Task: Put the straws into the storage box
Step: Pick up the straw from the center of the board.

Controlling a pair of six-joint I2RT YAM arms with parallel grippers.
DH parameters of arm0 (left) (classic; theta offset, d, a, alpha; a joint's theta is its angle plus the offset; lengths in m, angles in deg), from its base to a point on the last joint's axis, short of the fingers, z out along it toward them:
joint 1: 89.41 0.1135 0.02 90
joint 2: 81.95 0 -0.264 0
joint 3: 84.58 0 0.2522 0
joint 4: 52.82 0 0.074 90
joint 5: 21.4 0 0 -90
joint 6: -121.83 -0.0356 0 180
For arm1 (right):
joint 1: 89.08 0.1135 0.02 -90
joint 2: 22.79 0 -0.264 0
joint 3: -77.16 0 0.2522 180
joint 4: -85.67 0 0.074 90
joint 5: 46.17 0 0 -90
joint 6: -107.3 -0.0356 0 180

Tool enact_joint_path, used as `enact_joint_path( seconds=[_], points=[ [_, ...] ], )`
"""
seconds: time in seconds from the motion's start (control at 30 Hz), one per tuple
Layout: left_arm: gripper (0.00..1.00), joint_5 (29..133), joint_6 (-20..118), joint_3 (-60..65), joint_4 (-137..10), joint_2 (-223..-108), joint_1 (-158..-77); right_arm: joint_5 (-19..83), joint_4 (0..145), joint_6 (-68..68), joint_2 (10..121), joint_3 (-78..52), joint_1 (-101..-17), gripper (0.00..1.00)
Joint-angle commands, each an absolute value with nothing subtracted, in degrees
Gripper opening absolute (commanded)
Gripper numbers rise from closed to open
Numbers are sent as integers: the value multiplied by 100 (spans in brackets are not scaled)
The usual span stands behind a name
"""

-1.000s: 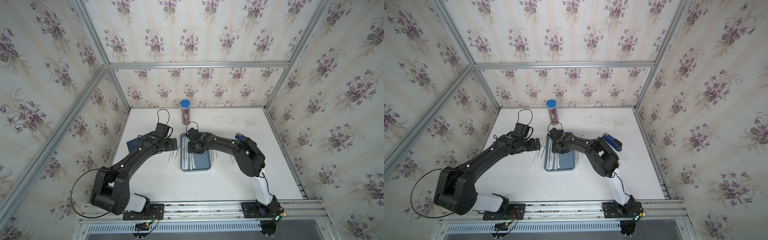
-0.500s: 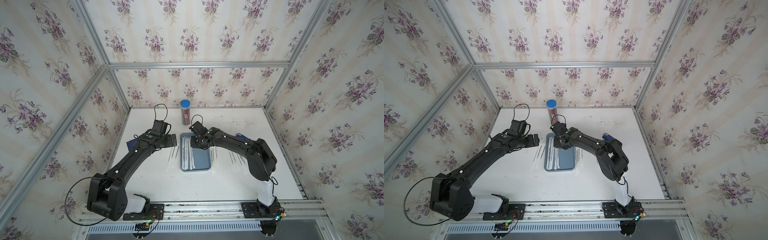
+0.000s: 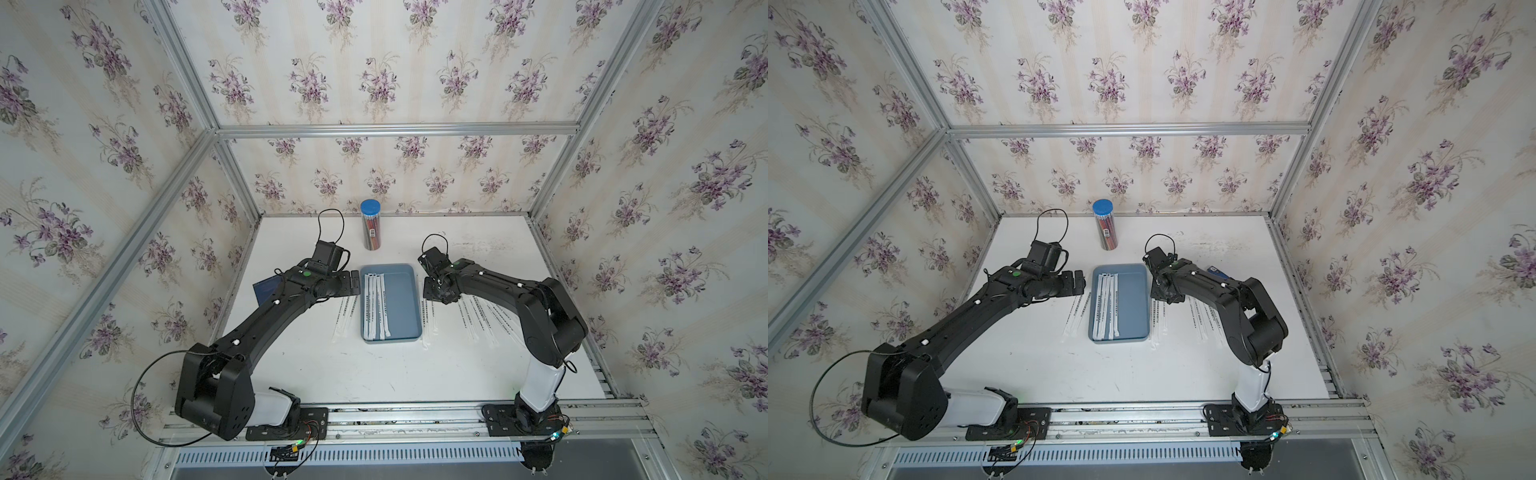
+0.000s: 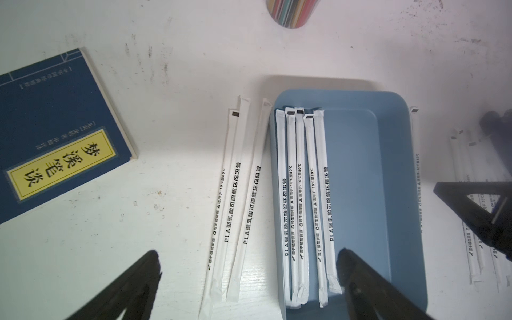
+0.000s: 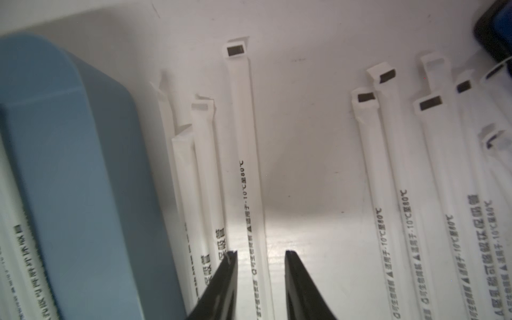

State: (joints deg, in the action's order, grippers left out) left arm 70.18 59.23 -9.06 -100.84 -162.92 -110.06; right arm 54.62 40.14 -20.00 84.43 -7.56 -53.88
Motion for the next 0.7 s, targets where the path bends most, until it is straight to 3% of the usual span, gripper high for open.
enact_joint_path(
  seconds=[0.0, 0.67],
  points=[
    [100, 6759, 5794, -722, -10483, -16608, -11030, 5532, 4162, -1931, 8628, -800, -5392, 35],
    [100, 6737, 5666, -738, -10470, -16576, -11042, 5618, 4347, -1900, 8717, -484, -5408, 17]
  ],
)
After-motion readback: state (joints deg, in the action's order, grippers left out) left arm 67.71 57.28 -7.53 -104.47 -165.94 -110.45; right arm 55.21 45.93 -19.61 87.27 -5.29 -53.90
